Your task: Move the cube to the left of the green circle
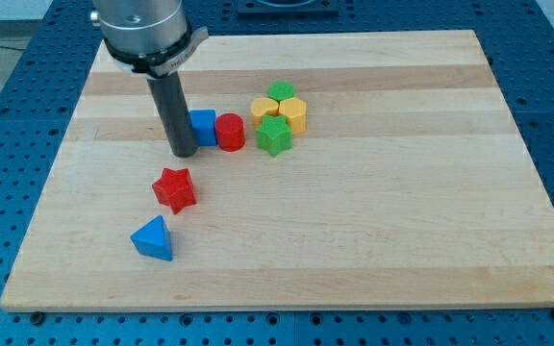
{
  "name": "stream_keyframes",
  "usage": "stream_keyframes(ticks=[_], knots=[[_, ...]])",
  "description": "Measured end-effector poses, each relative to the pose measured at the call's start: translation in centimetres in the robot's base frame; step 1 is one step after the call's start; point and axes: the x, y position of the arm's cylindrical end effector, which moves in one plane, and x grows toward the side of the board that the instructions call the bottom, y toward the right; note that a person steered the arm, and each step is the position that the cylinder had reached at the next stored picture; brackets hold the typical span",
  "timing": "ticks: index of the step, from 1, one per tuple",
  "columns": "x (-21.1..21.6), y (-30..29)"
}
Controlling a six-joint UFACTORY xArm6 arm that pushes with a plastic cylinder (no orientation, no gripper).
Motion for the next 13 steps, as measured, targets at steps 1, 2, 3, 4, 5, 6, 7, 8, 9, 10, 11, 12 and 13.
stream_keyframes(ticks=[1, 2, 3, 4, 5, 6, 7, 8, 9, 10, 11, 12, 13], knots=[[-1.6, 0.0], [-2.4, 0.0], [-3.1, 0.1], [-3.8, 1.7], [-5.7, 2.2], [-6.7, 2.6], [-7.0, 3.4], [-7.1, 4.5], [-8.1, 4.2], [-10.2, 3.8], [-10.8, 5.0], [-10.8, 5.3], [-10.8, 5.0]])
